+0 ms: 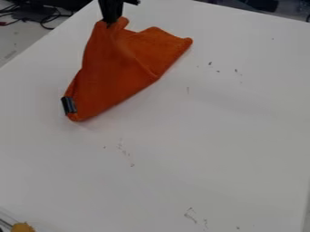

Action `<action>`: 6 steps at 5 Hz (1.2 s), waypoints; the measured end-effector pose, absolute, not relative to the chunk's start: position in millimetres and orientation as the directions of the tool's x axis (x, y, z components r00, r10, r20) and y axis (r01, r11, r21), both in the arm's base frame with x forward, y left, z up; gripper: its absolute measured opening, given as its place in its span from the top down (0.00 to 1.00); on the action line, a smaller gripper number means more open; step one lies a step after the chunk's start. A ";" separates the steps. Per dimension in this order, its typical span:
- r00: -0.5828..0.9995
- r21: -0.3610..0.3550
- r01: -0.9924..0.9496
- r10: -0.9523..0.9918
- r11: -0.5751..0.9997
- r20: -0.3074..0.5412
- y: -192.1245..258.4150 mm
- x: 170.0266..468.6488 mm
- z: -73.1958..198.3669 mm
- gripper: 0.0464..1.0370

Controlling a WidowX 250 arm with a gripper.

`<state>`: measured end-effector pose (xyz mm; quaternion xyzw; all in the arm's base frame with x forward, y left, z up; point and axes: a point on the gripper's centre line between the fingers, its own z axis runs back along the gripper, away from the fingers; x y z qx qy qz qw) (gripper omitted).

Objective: Unfold the cloth from left to right

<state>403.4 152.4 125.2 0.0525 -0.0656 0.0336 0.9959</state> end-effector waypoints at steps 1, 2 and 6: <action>0.987 0.078 -0.067 0.054 0.995 0.152 113.4 389.9 133.8 0.98; 0.983 0.063 -0.070 0.059 0.996 0.175 84.9 372.6 135.7 0.98; 0.994 -0.178 -0.033 0.051 0.984 0.094 33.0 355.7 32.2 0.98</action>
